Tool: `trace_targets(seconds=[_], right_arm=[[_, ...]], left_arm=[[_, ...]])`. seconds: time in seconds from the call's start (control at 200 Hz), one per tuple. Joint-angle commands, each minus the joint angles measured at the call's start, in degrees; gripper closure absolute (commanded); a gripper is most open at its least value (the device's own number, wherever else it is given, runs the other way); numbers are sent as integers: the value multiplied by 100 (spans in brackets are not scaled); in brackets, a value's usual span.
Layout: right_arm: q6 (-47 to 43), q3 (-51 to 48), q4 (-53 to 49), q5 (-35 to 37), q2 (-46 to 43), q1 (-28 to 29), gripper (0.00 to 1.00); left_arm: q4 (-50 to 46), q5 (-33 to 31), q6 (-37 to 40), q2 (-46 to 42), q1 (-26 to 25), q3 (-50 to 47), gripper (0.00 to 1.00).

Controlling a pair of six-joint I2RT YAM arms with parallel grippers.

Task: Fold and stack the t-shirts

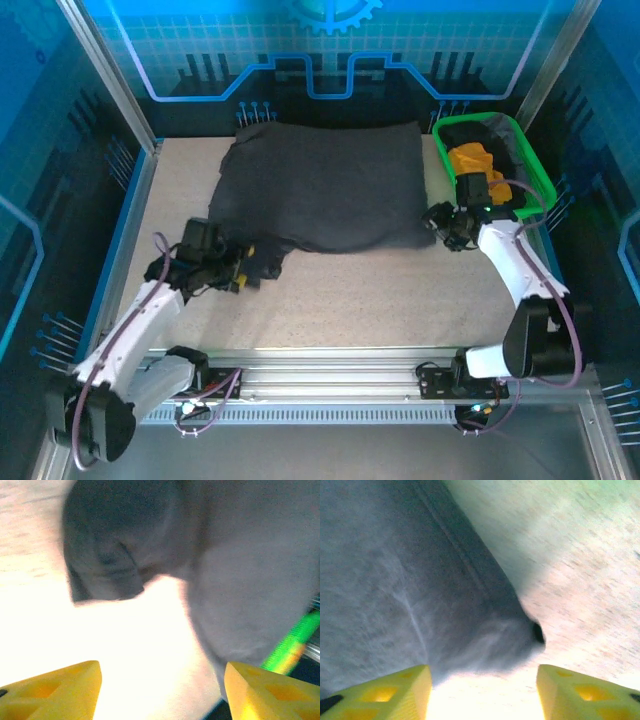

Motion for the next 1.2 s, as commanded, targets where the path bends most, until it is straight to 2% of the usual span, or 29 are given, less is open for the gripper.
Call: trace_targets(seconds=[0.0,0.095,0.235,0.33,0.455,0.52,0.615,0.71,0.845,1.195], right_arm=[[-374,217,-358,316,195,30,38],[-551,290,-516,406,237,223,38],[-584,183,-525,519,218,528,43],[-633,192,-472,552,338,744,49],[-668,230,-243,330,688,767,64],[-750,308,-153,179,936,739,68],[-825,505,-320,97,1323,703,69],[-805,498,-470,87,1504,606,68],[-702,224,-439,57,1455,378,63],[-831,-13,-379,-94,1224,-7,63]], left_arm=[[-34,125,50,147,15,396,33],[-482,-45,471,524,189,863,35],[-586,-158,893,946,672,1178,43],[-492,-207,1171,1251,1114,1263,54],[-412,-51,1522,1869,1486,1400,74],[-491,-70,1690,2098,1572,1430,78],[-569,-124,1854,2267,1635,1245,78],[-603,-98,1867,2263,1642,949,72],[-534,-110,1867,2089,1636,475,69],[-164,285,1923,2298,1482,86,62]])
